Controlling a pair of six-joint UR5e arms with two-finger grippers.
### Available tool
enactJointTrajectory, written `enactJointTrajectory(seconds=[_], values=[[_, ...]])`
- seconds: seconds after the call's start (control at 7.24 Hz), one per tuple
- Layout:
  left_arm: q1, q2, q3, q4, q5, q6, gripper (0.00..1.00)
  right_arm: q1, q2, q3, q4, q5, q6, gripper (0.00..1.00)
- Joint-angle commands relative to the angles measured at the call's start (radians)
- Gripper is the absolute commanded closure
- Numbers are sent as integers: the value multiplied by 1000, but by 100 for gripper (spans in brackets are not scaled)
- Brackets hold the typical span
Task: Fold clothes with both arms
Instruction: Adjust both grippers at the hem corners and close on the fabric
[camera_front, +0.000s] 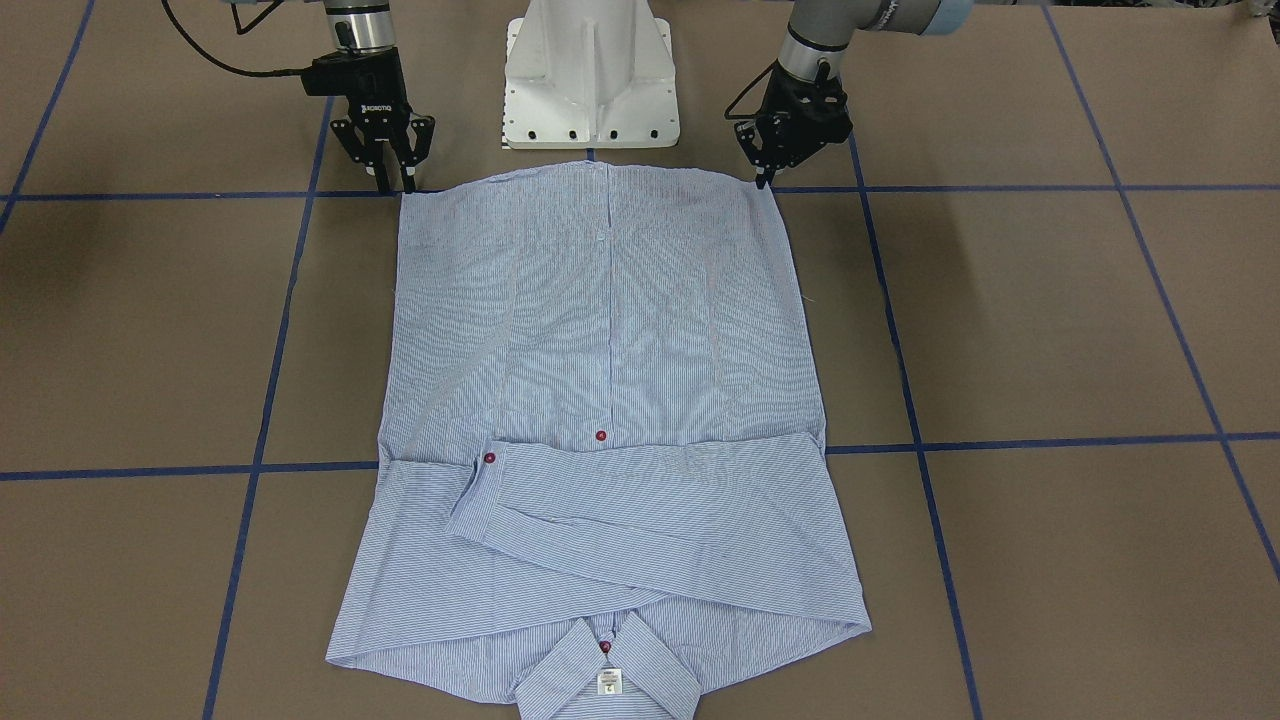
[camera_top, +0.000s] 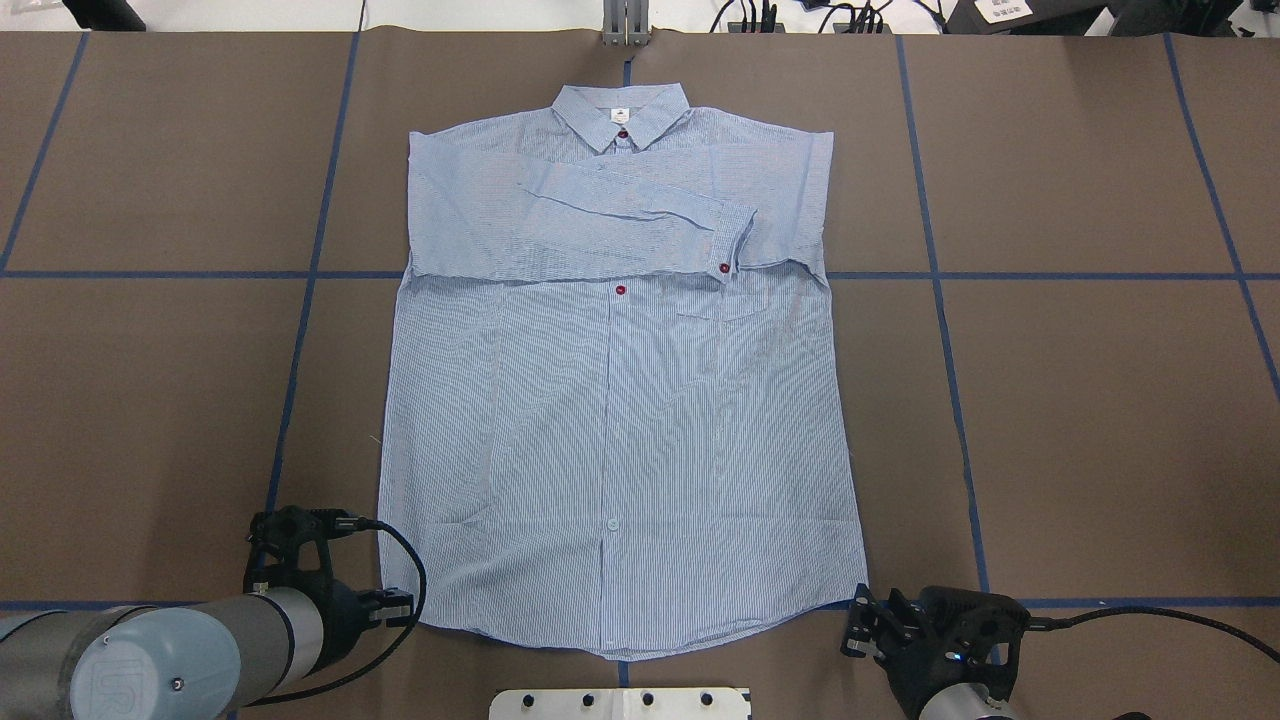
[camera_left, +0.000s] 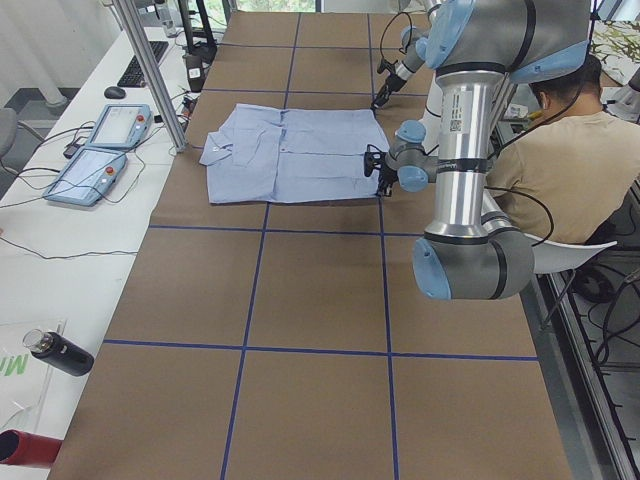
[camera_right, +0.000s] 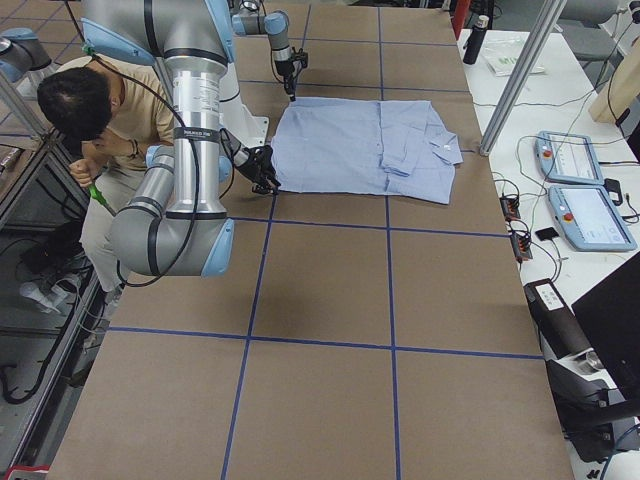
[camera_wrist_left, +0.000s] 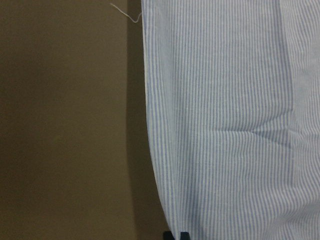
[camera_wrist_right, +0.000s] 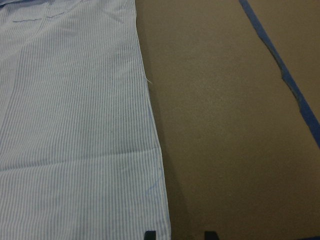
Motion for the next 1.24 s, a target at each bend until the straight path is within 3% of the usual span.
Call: enactJointTrajectory(seconds=[0.0, 0.28, 0.83, 0.97, 1.1], values=[[0, 1, -7, 1, 0, 0, 100, 2, 21, -9, -14, -3, 0, 57], [-2, 1, -7, 1, 0, 0, 100, 7, 68, -11, -90, -3, 0, 58], [-2, 4, -26, 3, 0, 0, 100, 8, 64, -23, -94, -3, 0, 58], [-2, 4, -26, 3, 0, 0, 100, 8, 64, -24, -94, -5, 0, 60], [-2, 5, -29, 1, 0, 0, 100, 8, 69, -24, -94, -5, 0, 74]])
